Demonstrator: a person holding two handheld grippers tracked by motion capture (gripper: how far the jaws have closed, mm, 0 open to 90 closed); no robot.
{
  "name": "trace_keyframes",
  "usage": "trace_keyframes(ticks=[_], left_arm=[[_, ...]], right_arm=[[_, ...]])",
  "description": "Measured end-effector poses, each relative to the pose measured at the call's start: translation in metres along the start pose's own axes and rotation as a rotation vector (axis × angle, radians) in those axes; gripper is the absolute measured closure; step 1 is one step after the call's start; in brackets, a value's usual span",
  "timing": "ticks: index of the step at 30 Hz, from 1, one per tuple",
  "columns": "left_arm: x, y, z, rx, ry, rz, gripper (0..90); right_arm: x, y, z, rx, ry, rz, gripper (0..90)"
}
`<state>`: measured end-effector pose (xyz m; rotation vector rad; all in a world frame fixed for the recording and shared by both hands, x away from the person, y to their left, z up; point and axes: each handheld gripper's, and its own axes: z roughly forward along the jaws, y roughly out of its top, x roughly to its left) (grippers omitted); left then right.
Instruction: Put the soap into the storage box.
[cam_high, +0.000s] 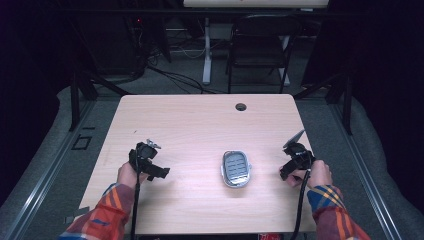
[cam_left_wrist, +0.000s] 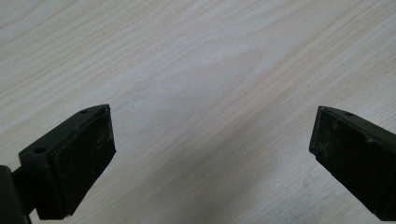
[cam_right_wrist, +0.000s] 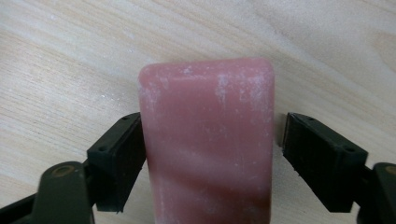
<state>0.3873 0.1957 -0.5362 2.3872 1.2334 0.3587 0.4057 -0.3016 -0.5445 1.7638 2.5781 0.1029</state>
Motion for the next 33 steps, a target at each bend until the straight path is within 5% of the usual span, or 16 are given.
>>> trace_keyframes(ticks=[33], left_arm=[[-0.0004, 0.0, -0.0004, 0.0, -0.001, 0.0, 0.4]], right_arm=[[0.0011, -0.0009, -0.0002, 0.0, -0.001, -0.004, 37.0]])
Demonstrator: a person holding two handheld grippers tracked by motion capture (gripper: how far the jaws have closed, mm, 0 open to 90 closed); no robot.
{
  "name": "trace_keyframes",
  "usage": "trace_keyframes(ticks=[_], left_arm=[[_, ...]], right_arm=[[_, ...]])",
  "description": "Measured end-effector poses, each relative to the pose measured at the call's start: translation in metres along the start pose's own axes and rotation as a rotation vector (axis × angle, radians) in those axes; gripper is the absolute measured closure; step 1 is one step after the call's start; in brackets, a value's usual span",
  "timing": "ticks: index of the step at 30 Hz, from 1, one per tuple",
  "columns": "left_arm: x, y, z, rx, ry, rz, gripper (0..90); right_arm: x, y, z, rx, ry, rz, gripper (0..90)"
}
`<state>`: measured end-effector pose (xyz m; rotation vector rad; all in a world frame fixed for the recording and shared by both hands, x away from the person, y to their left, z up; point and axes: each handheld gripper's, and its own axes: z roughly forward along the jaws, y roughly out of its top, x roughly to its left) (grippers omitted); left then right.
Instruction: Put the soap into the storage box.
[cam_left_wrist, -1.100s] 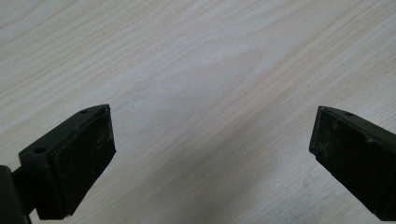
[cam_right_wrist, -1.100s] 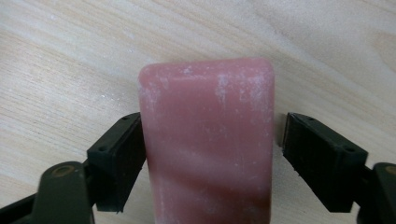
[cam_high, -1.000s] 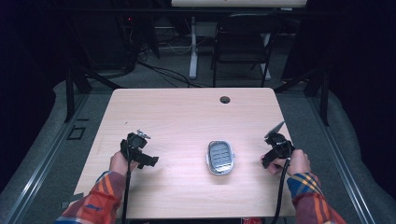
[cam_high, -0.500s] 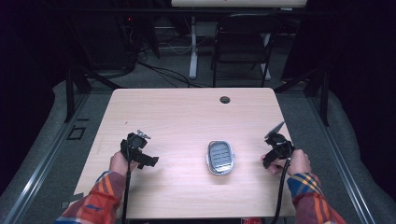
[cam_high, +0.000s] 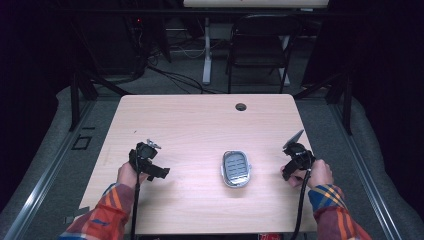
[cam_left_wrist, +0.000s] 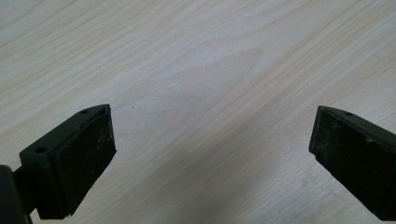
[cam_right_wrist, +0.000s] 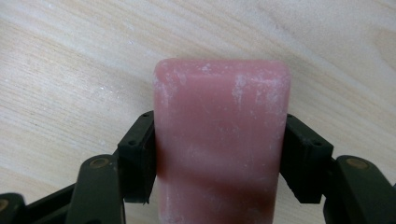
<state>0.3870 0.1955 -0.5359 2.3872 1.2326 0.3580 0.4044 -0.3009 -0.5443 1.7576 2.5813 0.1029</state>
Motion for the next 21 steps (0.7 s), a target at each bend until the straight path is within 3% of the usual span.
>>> trace_keyframes(ticks=[7, 13, 14, 15, 16, 21], left_arm=[[0.0, 0.0, 0.0, 0.001, -0.001, 0.002, 0.4], [0.0, 0.0, 0.0, 0.001, -0.001, 0.001, 0.4], [0.0, 0.0, 0.0, 0.002, -0.001, 0.002, 0.4], [0.0, 0.0, 0.0, 0.001, -0.002, 0.001, 0.4], [0.0, 0.0, 0.0, 0.001, -0.002, 0.001, 0.4], [0.0, 0.0, 0.0, 0.003, -0.003, 0.004, 0.4]], right_arm=[[0.002, -0.001, -0.008, -0.026, 0.009, 0.02, 37.1], [0.005, 0.001, -0.019, -0.006, 0.014, 0.007, 37.1], [0.007, 0.0, -0.018, -0.035, 0.028, 0.028, 37.1], [0.006, 0.002, -0.023, 0.011, 0.01, -0.014, 37.1], [0.009, 0.001, -0.021, -0.024, 0.019, 0.015, 37.1], [0.015, 0.003, -0.024, 0.002, 0.018, -0.015, 37.1]])
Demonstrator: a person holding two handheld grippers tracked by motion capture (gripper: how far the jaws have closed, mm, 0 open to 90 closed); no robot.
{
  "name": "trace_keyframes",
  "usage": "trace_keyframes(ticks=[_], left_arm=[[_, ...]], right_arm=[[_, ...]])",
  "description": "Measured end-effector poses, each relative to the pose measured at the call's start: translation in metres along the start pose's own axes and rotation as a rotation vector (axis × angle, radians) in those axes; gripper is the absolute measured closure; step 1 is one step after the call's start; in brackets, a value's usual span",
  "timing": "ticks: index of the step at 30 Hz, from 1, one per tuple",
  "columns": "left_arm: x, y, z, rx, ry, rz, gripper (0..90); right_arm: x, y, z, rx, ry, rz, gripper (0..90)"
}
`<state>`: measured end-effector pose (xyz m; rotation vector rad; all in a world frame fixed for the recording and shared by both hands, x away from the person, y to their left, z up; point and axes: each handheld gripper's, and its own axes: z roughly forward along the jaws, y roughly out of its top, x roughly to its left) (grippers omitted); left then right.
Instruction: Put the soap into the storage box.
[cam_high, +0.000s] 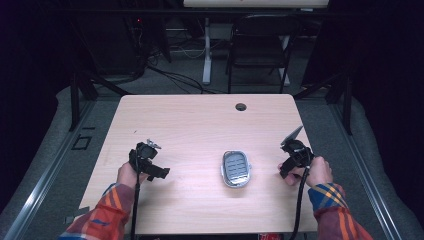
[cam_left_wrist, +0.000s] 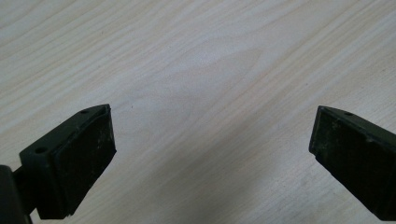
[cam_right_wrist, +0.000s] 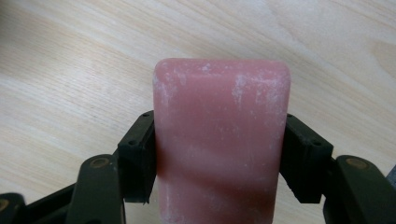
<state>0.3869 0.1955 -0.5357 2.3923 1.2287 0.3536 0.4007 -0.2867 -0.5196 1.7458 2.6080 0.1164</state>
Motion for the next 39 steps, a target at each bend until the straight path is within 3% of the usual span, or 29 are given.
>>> trace_keyframes(ticks=[5, 9, 11, 13, 17, 19, 20, 23, 29, 30, 32, 35, 39], left_arm=[[0.0, 0.0, 0.0, 0.003, -0.001, 0.002, 0.4], [0.0, 0.0, 0.0, 0.002, -0.002, 0.002, 0.4], [0.0, 0.0, 0.001, 0.002, -0.005, 0.002, 0.4], [0.0, 0.0, 0.001, 0.004, -0.004, 0.004, 0.4], [0.0, 0.0, 0.001, 0.004, -0.004, 0.004, 0.4], [0.0, 0.0, 0.001, 0.006, -0.006, 0.005, 0.4], [0.0, 0.001, 0.002, 0.004, -0.006, 0.006, 0.4], [-0.001, 0.002, 0.002, 0.009, -0.004, 0.01, 0.4], [-0.002, 0.003, 0.003, 0.008, -0.004, 0.021, 0.4], [-0.002, 0.003, 0.003, 0.008, -0.004, 0.021, 0.4], [-0.002, 0.003, 0.003, 0.008, -0.003, 0.021, 0.4], [-0.002, 0.002, 0.003, 0.007, -0.003, 0.021, 0.4], [-0.001, 0.002, 0.003, 0.012, -0.002, 0.021, 0.4]], right_arm=[[0.007, 0.002, -0.002, -0.021, 0.008, 0.002, 37.1], [0.015, 0.004, -0.002, -0.013, 0.008, -0.022, 37.1], [0.02, 0.008, -0.004, 0.01, 0.005, -0.057, 37.1], [0.025, 0.008, -0.003, -0.013, 0.011, -0.05, 37.1], [0.031, 0.01, -0.004, -0.01, 0.02, -0.066, 37.1], [0.035, 0.013, -0.006, 0.016, 0.017, -0.096, 37.1], [0.037, 0.012, -0.004, -0.012, 0.026, -0.075, 37.1], [0.041, 0.016, -0.006, 0.012, 0.021, -0.097, 37.1], [0.049, 0.019, -0.006, -0.004, 0.031, -0.097, 37.1], [0.049, 0.021, -0.008, 0.024, 0.025, -0.123, 37.1], [0.052, 0.022, -0.007, -0.004, 0.036, -0.105, 37.1], [0.055, 0.025, -0.011, 0.02, 0.034, -0.131, 37.1], [0.058, 0.026, -0.012, -0.005, 0.043, -0.117, 37.1]])
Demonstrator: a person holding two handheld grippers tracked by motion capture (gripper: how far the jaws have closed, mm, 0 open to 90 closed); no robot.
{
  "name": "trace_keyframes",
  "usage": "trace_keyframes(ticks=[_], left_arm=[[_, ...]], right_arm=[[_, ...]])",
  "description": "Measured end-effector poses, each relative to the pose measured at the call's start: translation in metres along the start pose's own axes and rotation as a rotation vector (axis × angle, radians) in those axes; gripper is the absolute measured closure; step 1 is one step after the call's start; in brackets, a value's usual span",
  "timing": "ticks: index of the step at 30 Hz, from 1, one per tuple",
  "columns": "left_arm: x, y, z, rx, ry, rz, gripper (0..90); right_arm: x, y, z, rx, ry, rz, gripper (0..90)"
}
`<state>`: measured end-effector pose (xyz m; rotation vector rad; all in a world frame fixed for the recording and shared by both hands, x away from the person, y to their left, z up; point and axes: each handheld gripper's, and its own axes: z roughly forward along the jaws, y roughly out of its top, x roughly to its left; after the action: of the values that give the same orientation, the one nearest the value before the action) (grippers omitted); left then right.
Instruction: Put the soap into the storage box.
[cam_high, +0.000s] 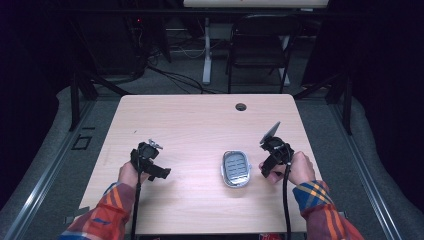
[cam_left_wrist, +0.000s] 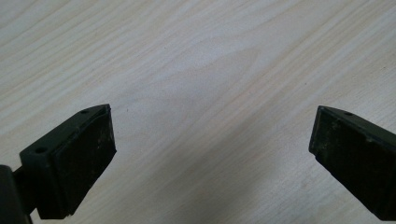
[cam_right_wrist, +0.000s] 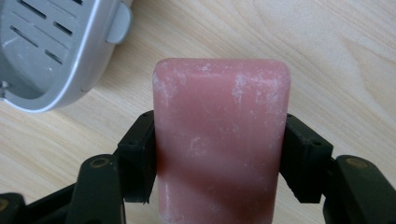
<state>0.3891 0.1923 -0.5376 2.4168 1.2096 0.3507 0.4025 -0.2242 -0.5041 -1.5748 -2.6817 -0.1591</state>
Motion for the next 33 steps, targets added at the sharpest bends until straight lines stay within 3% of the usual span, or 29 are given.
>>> trace_keyframes(ticks=[3, 9, 10, 11, 22, 24, 25, 26, 30, 33], left_arm=[[0.0, 0.0, 0.0, 0.0, -0.004, 0.0, 0.4], [0.0, -0.001, -0.001, -0.003, -0.004, -0.007, 0.5], [-0.001, -0.001, -0.001, -0.006, -0.004, -0.006, 0.5], [-0.001, -0.001, -0.001, -0.006, -0.004, -0.006, 0.5], [0.0, -0.002, -0.001, -0.001, -0.012, -0.012, 0.5], [0.0, -0.001, -0.001, 0.0, -0.011, -0.01, 0.5], [0.0, -0.001, -0.001, -0.001, -0.012, -0.01, 0.5], [0.0, -0.001, -0.001, -0.001, -0.011, -0.009, 0.5], [0.0, -0.002, -0.001, -0.002, -0.009, -0.01, 0.5], [0.0, -0.002, -0.002, -0.002, -0.01, -0.011, 0.5]], right_arm=[[0.002, 0.003, -0.005, 0.023, 0.001, -0.033, 37.1], [0.009, 0.005, -0.008, -0.002, 0.008, -0.016, 37.2], [0.009, 0.006, -0.009, 0.007, 0.001, -0.034, 37.2], [0.012, 0.006, -0.009, -0.012, 0.012, -0.012, 37.2], [0.021, 0.024, -0.025, 0.05, -0.016, -0.075, 37.2], [0.023, 0.026, -0.028, 0.037, -0.021, -0.074, 37.2], [0.026, 0.027, -0.028, 0.023, -0.014, -0.05, 37.2], [0.026, 0.029, -0.031, 0.049, -0.031, -0.086, 37.2], [0.032, 0.036, -0.033, 0.051, -0.033, -0.084, 37.2], [0.037, 0.042, -0.034, 0.067, -0.041, -0.111, 37.2]])
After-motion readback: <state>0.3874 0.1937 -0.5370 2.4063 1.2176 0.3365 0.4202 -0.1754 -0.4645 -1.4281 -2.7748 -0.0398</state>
